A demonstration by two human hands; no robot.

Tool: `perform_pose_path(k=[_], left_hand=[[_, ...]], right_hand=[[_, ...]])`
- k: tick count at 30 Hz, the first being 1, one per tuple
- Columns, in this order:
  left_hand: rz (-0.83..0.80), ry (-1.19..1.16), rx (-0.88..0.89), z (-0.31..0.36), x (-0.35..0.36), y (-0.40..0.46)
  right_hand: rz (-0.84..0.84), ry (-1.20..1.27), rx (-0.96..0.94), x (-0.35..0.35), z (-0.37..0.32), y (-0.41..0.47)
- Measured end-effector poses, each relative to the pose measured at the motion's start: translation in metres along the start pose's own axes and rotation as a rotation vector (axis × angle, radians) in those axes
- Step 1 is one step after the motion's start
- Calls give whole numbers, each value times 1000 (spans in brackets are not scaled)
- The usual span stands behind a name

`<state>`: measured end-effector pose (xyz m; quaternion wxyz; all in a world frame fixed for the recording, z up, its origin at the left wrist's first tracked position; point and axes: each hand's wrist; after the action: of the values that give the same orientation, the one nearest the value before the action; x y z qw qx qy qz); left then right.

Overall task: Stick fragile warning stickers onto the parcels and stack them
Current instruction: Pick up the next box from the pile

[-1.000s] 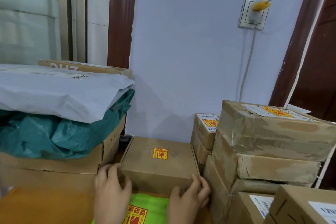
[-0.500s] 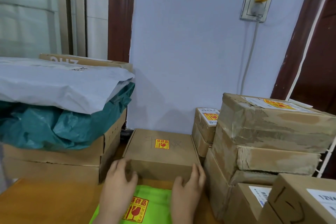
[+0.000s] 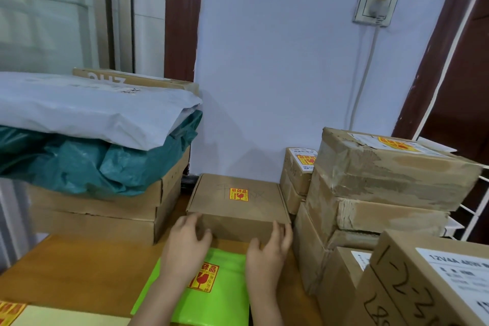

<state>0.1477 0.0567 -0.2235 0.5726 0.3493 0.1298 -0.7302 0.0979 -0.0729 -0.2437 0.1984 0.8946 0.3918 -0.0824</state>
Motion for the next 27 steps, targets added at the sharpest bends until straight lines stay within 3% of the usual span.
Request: perform_pose_path(k=[6,10,15,22,27], left_hand=[[-137,-63,-49,19,-7,-11],[-176,7,24,43,-23,-27],[-139,99,129,67,-53,-57],[-69,31,210,99,-84,-108],[-70,52,263,128,-108,-132]], right_hand=[[-209,-111,58,-6,-14,-19],[-346,-185,48,-13,-33,-47],[-334,-191,83,-33,-81,-72],[-323,-199,-75,-72,-156,-96],[-394,-355,-205,-106,-191,-108]])
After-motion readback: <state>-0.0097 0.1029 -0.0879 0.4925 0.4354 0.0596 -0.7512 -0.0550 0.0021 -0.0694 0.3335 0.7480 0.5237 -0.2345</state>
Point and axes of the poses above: each hand's wrist, its own y-axis towards the middle knuckle, its own x-axis out of the palm, z = x × y, and after that the axes turned 15 degrees about -z, right-handed
